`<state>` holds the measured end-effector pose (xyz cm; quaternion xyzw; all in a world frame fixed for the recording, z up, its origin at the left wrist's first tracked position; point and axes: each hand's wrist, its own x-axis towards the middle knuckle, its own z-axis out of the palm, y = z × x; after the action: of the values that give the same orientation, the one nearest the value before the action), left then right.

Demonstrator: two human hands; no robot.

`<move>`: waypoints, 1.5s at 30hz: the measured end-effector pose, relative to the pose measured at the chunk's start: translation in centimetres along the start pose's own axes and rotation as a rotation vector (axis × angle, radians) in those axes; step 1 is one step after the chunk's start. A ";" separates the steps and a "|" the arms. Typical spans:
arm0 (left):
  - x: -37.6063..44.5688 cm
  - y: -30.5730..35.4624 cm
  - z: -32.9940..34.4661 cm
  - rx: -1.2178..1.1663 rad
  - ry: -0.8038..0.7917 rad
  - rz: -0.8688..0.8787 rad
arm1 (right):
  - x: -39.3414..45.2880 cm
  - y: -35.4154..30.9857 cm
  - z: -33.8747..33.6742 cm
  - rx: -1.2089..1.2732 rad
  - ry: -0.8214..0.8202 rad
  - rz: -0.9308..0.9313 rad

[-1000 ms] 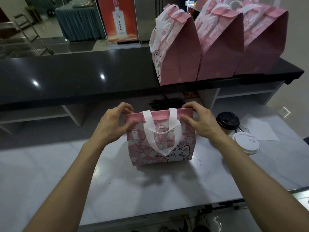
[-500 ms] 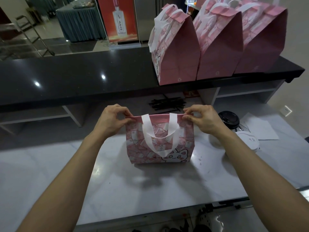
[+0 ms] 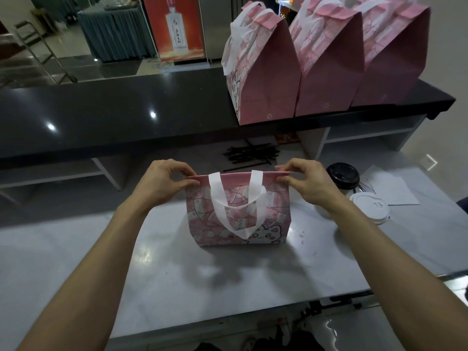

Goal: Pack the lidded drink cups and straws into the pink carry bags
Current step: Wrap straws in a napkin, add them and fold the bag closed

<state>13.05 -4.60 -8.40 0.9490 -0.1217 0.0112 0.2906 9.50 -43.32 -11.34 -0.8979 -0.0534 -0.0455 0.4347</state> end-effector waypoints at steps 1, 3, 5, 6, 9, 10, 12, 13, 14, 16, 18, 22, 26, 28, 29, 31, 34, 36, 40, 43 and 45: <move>0.0 0.3 -0.3 0.026 -0.018 0.012 | -0.2 0.0 0.1 0.029 0.019 0.009; -0.1 0.8 -1.0 0.073 -0.080 0.046 | -0.6 0.0 0.2 0.057 0.046 0.020; 0.0 1.3 -1.7 0.072 -0.107 0.110 | -0.7 -0.2 -0.3 0.037 0.015 0.019; 0.1 1.7 -2.0 0.047 -0.091 0.137 | -0.7 -0.4 -0.6 0.030 -0.020 0.007; 0.6 4.5 -1.2 0.020 -0.059 0.221 | -0.4 -1.9 -1.2 0.048 -0.051 -0.055; 0.8 5.6 -0.5 0.038 -0.070 0.260 | -0.1 -2.7 -1.1 0.038 -0.016 -0.079; 1.3 7.6 1.0 0.130 -0.098 0.317 | 0.6 -4.7 -0.5 -0.031 0.010 -0.128; 1.6 8.3 1.7 0.204 -0.107 0.332 | 1.1 -5.7 0.0 -0.094 -0.041 -0.143; 1.8 8.8 2.1 0.271 -0.112 0.339 | 1.5 -6.6 0.6 -0.185 -0.122 -0.154; 2.3 9.2 2.8 0.318 -0.116 0.318 | 2.3 -7.7 1.8 -0.389 -0.266 -0.149; 2.5 9.1 3.0 0.321 -0.101 0.286 | 3.1 -8.4 2.6 -0.481 -0.295 -0.106; 2.6 9.0 3.5 0.376 -0.099 0.274 | 3.7 -8.4 3.3 -0.479 -0.264 -0.147; 2.7 8.6 3.8 0.386 -0.067 0.335 | 3.6 -8.2 3.2 -0.474 -0.262 -0.164; 2.7 8.5 4.0 0.399 -0.059 0.353 | 3.5 -8.2 2.8 -0.486 -0.251 -0.176; 2.7 8.6 4.1 0.411 -0.065 0.364 | 3.4 -8.1 2.6 -0.492 -0.246 -0.189; 2.7 8.8 4.5 0.454 -0.079 0.399 | 3.3 -8.1 2.6 -0.511 -0.261 -0.214; 2.7 8.6 4.5 0.445 -0.080 0.377 | 3.4 -7.3 1.9 -0.521 -0.309 -0.191; 2.3 7.5 3.5 0.267 -0.094 0.272 | 3.2 -5.8 -0.1 -0.399 -0.322 -0.088; 0.0 3.5 0.4 -0.130 -0.024 0.108 | 2.0 -1.9 -1.9 -0.251 -0.292 0.013; -0.5 1.3 0.2 -0.051 -0.111 0.027 | 1.9 -0.6 -0.9 -0.206 -0.208 0.024; -0.5 1.1 0.7 0.034 -0.093 -0.011 | 2.0 -0.6 -0.4 -0.175 -0.156 0.028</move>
<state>12.27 -5.81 -8.44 0.9539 -0.1298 -0.0326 0.2686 11.42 -43.14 -10.38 -0.9339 -0.0704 0.0261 0.3496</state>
